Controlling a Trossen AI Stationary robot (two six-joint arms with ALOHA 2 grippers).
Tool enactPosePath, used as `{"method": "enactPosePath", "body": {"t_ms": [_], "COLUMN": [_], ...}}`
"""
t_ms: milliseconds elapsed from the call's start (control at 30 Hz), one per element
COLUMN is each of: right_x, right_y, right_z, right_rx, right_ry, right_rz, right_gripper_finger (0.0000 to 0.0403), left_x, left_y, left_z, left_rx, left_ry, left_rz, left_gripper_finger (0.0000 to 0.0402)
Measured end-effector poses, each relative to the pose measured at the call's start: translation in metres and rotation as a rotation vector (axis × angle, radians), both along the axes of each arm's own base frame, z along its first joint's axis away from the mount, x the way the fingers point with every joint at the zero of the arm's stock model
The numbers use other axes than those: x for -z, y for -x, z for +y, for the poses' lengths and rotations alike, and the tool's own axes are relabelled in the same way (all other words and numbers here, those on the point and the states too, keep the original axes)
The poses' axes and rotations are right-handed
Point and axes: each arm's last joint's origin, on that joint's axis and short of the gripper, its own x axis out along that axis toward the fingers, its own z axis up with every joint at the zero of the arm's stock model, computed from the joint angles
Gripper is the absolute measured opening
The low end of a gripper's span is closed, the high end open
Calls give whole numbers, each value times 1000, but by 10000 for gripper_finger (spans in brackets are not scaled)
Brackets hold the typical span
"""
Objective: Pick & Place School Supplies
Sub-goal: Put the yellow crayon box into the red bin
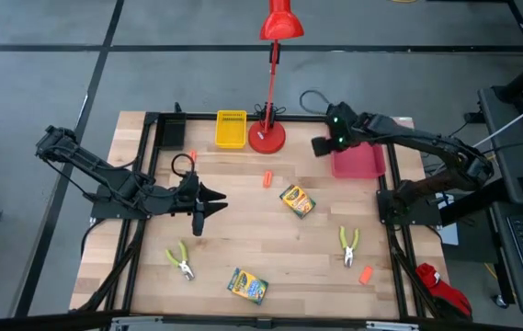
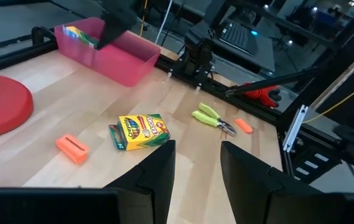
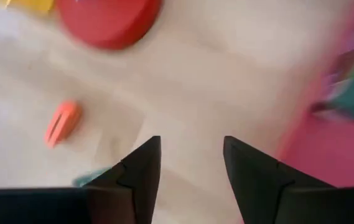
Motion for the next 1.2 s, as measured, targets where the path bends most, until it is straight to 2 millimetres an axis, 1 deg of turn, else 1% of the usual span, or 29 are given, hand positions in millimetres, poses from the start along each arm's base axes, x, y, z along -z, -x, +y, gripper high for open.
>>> {"method": "enactPosePath", "body": {"t_ms": [67, 200, 267, 367, 467, 533, 633, 767, 867, 1000, 1100, 1200], "right_x": [-1, -3, -3, 0, 5, 6, 4, 0, -2, -1, -1, -2], "right_y": [-11, -33, -39, -38, -30, -28, -34, -41, -42, -36, -29, -24], "right_z": [18, 62, 81, 100, 112, 122, 140, 162, 177, 197, 213, 228], "right_rx": [-62, -208, -243, -242, -211, -186, -173, -60, 15, 87, 157, 222], "right_ry": [-24, -66, -63, -34, -3, -21, -58, -51, -48, -50, -44, -51], "right_rz": [-17, -62, -51, 23, 150, 178, 112, -3, -57, -69, -97, -146], "right_gripper_finger": [177, 177, 177, 177, 177, 177, 177, 177, 177, 172, 154, 120], "left_x": [0, 0, 1, 7, 21, 26, 31, 35, 37, 37, 38, 40], "left_y": [0, 0, 0, 1, 0, -2, -5, -7, -7, -5, -3, -1], "left_z": [0, 2, 5, 8, 9, 5, -1, -7, -10, -13, -15, -17], "left_rx": [-1, -45, -72, -98, -130, -153, -209, -292, -302, -283, -268, -258], "left_ry": [-11, -36, -24, 44, 131, 170, 186, 192, 188, 170, 154, 140], "left_rz": [1, 0, 6, 49, 141, 159, 137, 99, 95, 103, 116, 134], "left_gripper_finger": [125, 125, 125, 125, 125, 125, 125, 125, 125, 125, 125, 125]}}
